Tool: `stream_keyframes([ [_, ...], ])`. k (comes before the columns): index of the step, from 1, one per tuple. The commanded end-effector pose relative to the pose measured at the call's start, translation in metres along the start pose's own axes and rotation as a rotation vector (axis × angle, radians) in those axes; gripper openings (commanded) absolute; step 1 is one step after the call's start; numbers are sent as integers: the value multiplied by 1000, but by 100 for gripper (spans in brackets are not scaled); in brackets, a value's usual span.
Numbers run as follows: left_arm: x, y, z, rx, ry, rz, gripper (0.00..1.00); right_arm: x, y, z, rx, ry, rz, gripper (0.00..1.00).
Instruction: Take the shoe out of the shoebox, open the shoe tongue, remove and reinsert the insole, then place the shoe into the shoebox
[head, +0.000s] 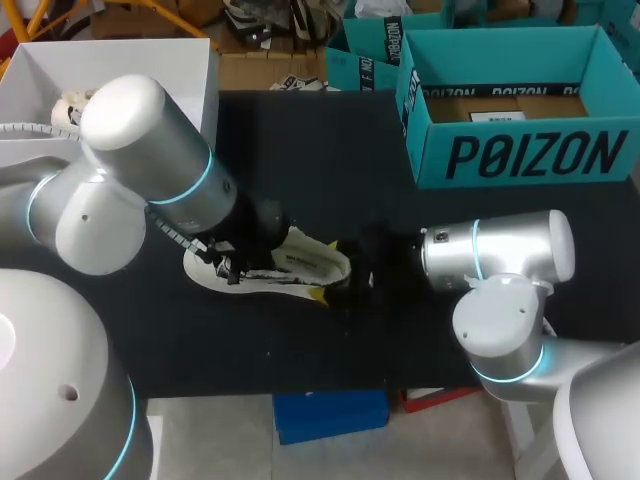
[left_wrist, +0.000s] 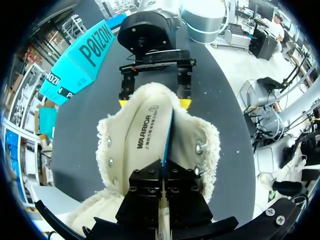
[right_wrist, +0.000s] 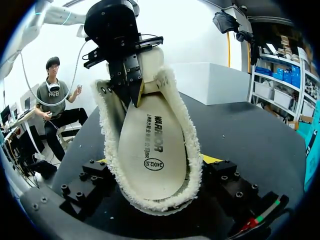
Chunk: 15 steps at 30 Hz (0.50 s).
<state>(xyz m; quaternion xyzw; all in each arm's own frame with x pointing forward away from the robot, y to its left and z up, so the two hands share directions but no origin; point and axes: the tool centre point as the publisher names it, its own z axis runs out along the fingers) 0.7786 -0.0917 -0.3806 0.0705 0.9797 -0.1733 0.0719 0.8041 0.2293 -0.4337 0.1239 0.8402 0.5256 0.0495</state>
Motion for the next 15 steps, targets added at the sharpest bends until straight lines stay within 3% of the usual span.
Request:
stream_keyframes([
  [1, 7, 4, -16, 11, -8, 4, 0, -9, -14, 13, -6, -10, 2, 0],
  [15, 7, 2, -20, 27, -12, 7, 0, -9, -14, 13, -6, -10, 2, 0],
])
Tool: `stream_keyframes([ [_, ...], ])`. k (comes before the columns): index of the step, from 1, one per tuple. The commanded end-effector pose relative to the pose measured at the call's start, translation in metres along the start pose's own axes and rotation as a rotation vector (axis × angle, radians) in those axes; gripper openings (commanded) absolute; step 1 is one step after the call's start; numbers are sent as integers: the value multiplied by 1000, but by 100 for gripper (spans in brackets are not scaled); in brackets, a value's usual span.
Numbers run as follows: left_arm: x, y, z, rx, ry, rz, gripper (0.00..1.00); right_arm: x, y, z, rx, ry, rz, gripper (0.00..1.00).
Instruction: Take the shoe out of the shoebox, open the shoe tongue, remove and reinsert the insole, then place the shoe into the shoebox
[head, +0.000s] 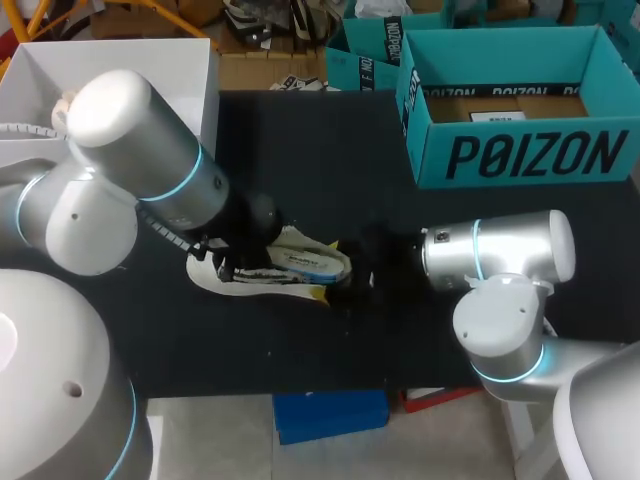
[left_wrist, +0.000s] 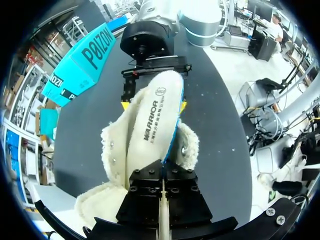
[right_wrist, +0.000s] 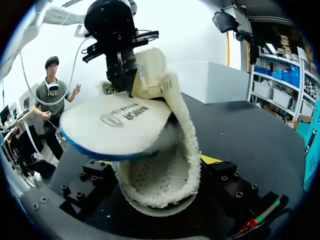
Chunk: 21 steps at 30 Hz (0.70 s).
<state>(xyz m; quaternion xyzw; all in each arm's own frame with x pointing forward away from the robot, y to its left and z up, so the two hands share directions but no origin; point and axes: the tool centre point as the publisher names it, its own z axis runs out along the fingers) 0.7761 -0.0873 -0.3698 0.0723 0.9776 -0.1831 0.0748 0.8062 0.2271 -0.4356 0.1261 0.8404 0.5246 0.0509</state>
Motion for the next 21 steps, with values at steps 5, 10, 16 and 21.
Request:
stream_keyframes([
  [5, 5, 1, -11, 12, -9, 6, 0, -6, -11, 14, -7, -5, 0, 0],
  [10, 4, 1, -5, 4, -3, 1, 0, -6, -11, 14, -7, -5, 0, 0],
  [16, -9, -3, 9, -14, 4, -24, 23, -6, -11, 14, -7, -5, 0, 0],
  [21, -18, -15, 24, -38, -25, 26, 39, -6, -11, 14, -7, -5, 0, 0],
])
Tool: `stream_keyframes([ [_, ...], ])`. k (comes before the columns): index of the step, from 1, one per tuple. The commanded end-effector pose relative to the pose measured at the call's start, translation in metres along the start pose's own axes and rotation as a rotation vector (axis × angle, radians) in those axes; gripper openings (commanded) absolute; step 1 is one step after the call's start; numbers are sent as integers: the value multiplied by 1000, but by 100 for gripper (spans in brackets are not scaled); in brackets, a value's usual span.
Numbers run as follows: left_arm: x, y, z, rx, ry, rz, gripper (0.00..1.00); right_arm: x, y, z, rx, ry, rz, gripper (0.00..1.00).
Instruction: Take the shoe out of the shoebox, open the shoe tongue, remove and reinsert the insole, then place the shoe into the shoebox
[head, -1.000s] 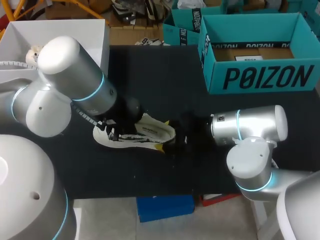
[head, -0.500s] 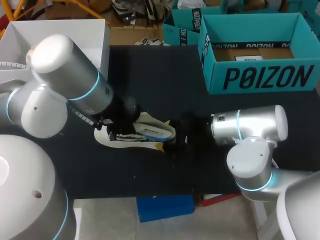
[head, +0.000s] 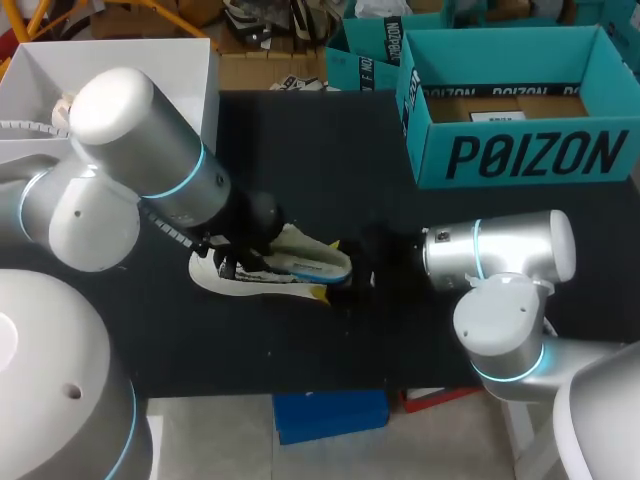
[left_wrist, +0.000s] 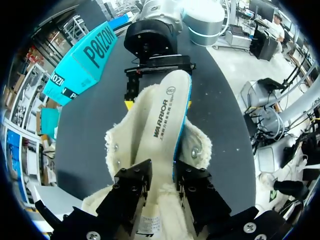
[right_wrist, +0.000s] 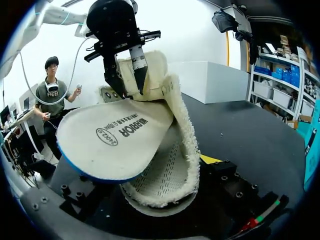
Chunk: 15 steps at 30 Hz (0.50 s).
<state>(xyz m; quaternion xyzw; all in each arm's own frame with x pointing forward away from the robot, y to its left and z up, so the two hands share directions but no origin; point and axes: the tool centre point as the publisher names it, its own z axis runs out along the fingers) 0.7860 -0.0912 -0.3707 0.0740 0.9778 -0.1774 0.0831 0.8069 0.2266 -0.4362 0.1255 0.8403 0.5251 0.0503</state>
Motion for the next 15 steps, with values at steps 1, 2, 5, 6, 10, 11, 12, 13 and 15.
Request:
stream_keyframes([
  [1, -8, -15, 24, -26, -14, 30, 39, -5, -11, 14, -6, -7, 0, 0],
  [2, -9, -17, 28, -20, -19, 44, 40, -5, -11, 14, -6, -7, 0, 0],
  [5, -8, -23, 35, -10, -37, 82, 38, -5, -11, 14, -6, -7, 0, 0],
  [6, -8, -25, 36, -8, -44, 92, 38, -5, -11, 14, -6, -7, 0, 0],
  [10, -5, -30, 40, 18, -33, 133, 38, -5, -11, 14, -6, -7, 0, 0],
  [11, -3, -31, 41, 16, -28, 139, 38, -5, -11, 14, -6, -7, 0, 0],
  [12, -2, -31, 42, 17, -26, 144, 37, -5, -11, 14, -6, -7, 0, 0],
  [13, -1, -31, 43, 18, -23, 149, 37, -5, -11, 14, -6, -7, 0, 0],
  [15, 0, -30, 44, 19, -23, 151, 36, -5, -11, 14, -6, -7, 0, 0],
])
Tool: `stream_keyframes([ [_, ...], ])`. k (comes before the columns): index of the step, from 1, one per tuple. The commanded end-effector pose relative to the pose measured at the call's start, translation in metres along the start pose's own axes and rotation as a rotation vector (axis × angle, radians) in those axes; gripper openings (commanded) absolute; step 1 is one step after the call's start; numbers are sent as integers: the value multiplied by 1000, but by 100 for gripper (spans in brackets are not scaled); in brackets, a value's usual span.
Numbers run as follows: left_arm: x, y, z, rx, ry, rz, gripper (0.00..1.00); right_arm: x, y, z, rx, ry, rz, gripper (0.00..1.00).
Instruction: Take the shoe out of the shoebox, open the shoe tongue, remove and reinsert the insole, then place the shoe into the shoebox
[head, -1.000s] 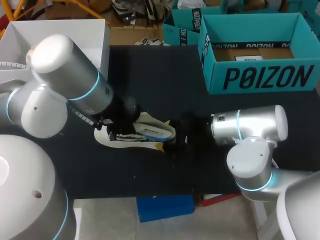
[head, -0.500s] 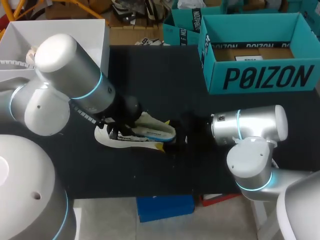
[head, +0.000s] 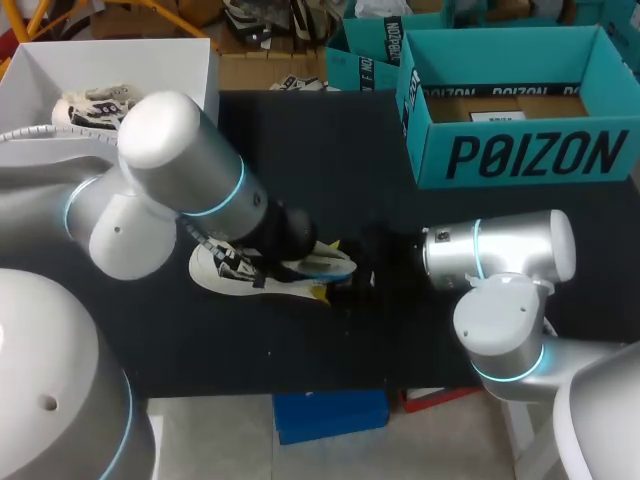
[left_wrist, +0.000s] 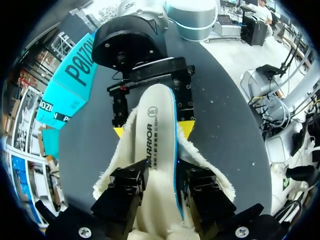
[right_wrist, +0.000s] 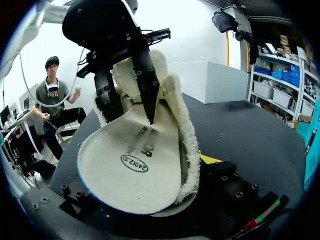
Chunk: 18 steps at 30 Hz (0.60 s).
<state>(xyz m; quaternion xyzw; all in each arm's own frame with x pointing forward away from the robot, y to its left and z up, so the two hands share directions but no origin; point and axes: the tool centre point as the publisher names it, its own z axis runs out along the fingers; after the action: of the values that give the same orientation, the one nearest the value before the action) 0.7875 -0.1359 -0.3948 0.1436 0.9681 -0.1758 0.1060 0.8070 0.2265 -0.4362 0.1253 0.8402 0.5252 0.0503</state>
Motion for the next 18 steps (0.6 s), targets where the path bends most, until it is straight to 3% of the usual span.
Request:
stream_keyframes([
  [1, 3, 3, 6, 11, -2, 6, 36, -5, -11, 14, -6, -7, 1, 0],
  [18, 2, -23, 2, 97, -34, 68, 34, -5, -11, 14, -6, -7, 1, 0],
])
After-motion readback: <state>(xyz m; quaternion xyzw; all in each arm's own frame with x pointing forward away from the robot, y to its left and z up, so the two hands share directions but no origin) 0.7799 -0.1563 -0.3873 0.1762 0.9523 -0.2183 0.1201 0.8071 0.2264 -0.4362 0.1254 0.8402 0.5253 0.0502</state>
